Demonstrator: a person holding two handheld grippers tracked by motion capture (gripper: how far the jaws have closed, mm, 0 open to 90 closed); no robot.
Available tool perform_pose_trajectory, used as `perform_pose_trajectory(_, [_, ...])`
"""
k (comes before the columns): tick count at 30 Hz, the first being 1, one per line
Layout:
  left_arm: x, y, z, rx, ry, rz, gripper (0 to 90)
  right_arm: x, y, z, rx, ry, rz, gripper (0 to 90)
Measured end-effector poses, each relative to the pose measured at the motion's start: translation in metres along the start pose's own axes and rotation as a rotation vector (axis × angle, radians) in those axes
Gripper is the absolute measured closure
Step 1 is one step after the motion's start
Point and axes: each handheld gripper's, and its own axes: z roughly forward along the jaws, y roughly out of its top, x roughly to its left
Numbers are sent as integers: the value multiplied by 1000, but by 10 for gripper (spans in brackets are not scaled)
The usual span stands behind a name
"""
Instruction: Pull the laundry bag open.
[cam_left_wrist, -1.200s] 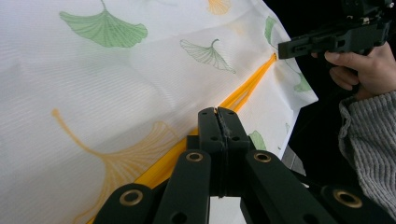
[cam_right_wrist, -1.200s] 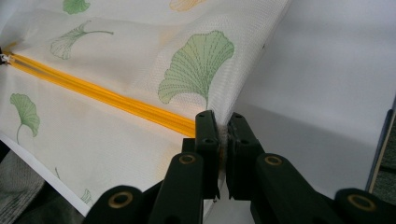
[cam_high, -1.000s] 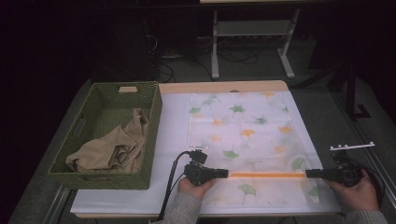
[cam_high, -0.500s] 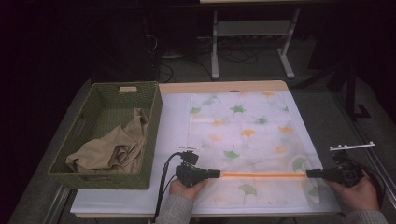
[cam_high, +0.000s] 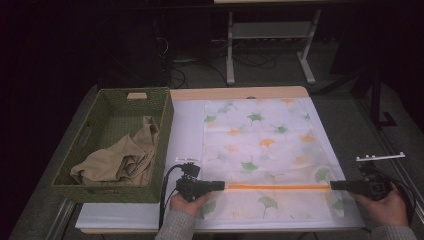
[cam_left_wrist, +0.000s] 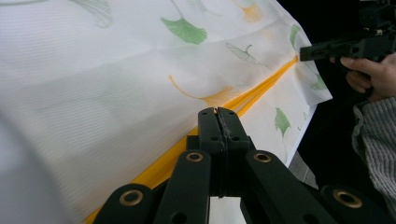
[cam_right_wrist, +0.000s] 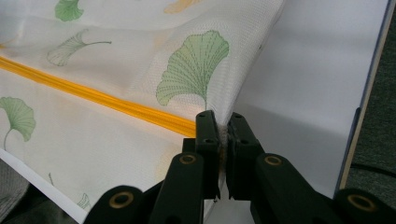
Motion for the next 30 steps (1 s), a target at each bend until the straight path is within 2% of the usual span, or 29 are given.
perform_pose_trajectory(20, [4, -1, -25, -13, 65, 17, 900, -5, -2, -4, -8, -17, 15, 847])
perform_pose_trajectory(30, [6, -1, -44, -25, 124, 32, 900, -10, -4, -6, -15, -21, 28, 847])
